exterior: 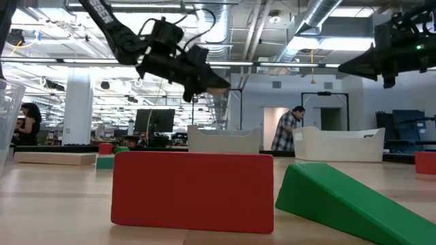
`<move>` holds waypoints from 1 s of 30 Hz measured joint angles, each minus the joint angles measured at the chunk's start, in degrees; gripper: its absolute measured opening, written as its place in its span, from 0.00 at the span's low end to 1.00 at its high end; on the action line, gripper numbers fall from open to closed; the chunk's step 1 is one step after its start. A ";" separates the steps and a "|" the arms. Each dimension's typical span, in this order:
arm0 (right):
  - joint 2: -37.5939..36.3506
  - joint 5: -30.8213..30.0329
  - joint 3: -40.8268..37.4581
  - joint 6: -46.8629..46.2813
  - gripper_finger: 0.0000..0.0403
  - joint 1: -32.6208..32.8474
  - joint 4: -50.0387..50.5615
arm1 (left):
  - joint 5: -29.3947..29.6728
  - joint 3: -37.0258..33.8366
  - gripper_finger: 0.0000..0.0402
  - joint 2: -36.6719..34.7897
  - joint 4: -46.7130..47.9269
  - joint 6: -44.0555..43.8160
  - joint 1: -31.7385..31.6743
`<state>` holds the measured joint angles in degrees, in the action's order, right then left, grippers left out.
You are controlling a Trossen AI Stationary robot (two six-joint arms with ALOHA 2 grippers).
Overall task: Sort & place blocks by color
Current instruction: Put the top right brown block into the gray bin, then put the middle red block into the white bin
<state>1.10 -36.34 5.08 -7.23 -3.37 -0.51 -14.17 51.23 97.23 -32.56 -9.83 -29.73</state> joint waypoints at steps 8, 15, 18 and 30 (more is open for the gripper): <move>0.00 3.06 0.07 -3.75 0.12 -2.74 -3.48 | 7.21 7.39 0.28 7.10 13.16 -1.03 -0.01; 0.10 6.33 0.07 -4.72 0.21 -2.72 -3.16 | 10.30 7.64 0.35 8.16 13.58 -5.61 -0.81; 0.07 6.73 0.09 -4.76 0.26 -2.63 -3.05 | 9.45 7.65 0.45 8.13 14.60 -5.95 -0.69; 0.07 6.50 0.11 -1.54 0.39 -2.67 -2.88 | 2.80 7.60 0.64 0.64 15.63 -4.55 1.62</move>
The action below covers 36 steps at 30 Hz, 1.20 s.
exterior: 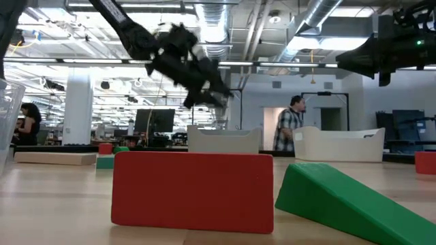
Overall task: Sort & place blocks by color
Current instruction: Put the middle red block into the white bin
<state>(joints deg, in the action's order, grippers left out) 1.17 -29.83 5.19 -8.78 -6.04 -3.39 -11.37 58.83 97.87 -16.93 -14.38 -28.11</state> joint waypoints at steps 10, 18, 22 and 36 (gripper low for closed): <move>0.00 -0.12 0.04 5.81 0.39 -0.57 -4.49 | 16.10 0.09 0.50 -22.77 8.85 10.78 14.96; 0.00 -0.19 0.04 6.28 0.39 -0.59 -6.33 | 31.48 -1.63 0.45 -28.25 15.27 13.77 28.67; 0.00 -0.18 0.04 5.95 0.39 -0.59 -6.34 | 33.55 -8.36 0.44 -30.82 9.11 13.58 32.19; 0.00 0.00 0.08 5.82 0.39 -0.59 -6.06 | 33.05 -40.34 0.44 -52.76 -18.00 5.29 33.15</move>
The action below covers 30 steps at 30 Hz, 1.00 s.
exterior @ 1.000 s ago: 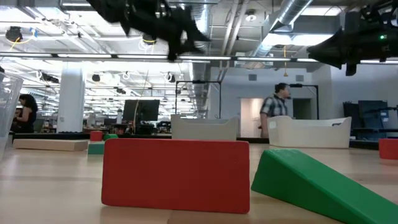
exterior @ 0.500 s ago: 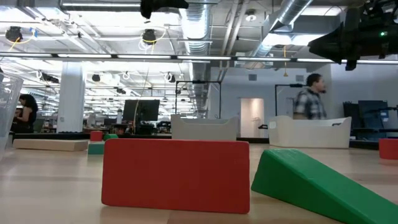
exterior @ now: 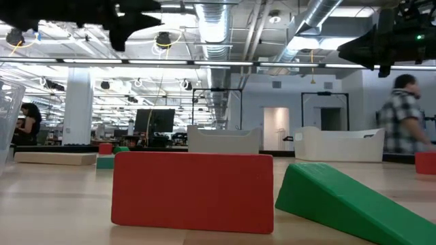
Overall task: Sort & place blocks by color
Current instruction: Put the middle red block into the white bin
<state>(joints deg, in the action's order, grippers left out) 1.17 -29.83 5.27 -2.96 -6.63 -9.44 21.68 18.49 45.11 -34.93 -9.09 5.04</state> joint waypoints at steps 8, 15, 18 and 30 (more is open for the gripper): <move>4.26 4.97 5.09 -0.44 0.41 1.21 2.39 | 0.62 -2.44 0.44 -4.29 4.41 0.49 0.00; 16.21 5.80 13.39 -2.30 0.41 2.41 10.25 | 1.71 -2.44 0.44 -4.31 4.81 -0.88 0.00; 21.75 5.96 17.01 -2.60 0.41 3.34 14.90 | 3.24 -2.44 0.44 -4.33 4.41 -0.62 0.02; 34.38 7.75 30.91 -14.00 0.41 10.38 43.28 | 0.29 -2.44 0.44 -10.10 6.83 4.17 0.02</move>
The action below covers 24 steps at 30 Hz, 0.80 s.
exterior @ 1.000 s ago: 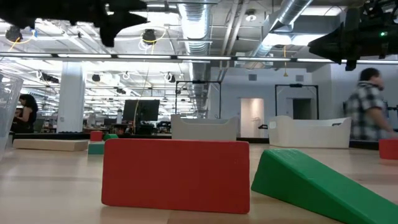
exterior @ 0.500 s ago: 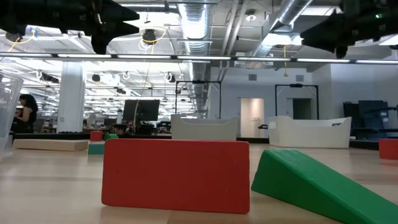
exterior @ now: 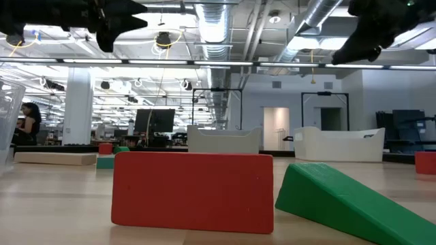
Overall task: Sort & place blocks by color
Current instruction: Put the middle red block into the white bin
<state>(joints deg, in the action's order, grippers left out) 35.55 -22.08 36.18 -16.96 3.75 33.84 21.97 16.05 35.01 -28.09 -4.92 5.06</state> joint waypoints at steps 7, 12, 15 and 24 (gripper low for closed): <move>3.43 1.64 1.19 -7.01 0.41 5.53 7.17 | -4.98 -2.39 0.44 -1.42 -1.67 -0.26 0.17; 7.18 4.82 1.16 -12.56 0.42 8.15 12.55 | -4.91 -8.07 0.44 -1.42 -10.61 -2.89 0.15; 10.00 5.58 1.16 -14.96 0.43 9.38 16.31 | -4.91 -10.23 0.44 -1.42 -13.78 -4.32 0.15; 20.18 9.21 0.75 -18.66 0.46 13.12 22.87 | -6.49 -11.72 0.44 -1.22 -15.47 -5.39 0.17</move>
<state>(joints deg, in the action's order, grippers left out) 55.73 -12.87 36.92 -35.62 16.87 56.71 15.48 4.34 33.79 -43.56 -10.32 5.23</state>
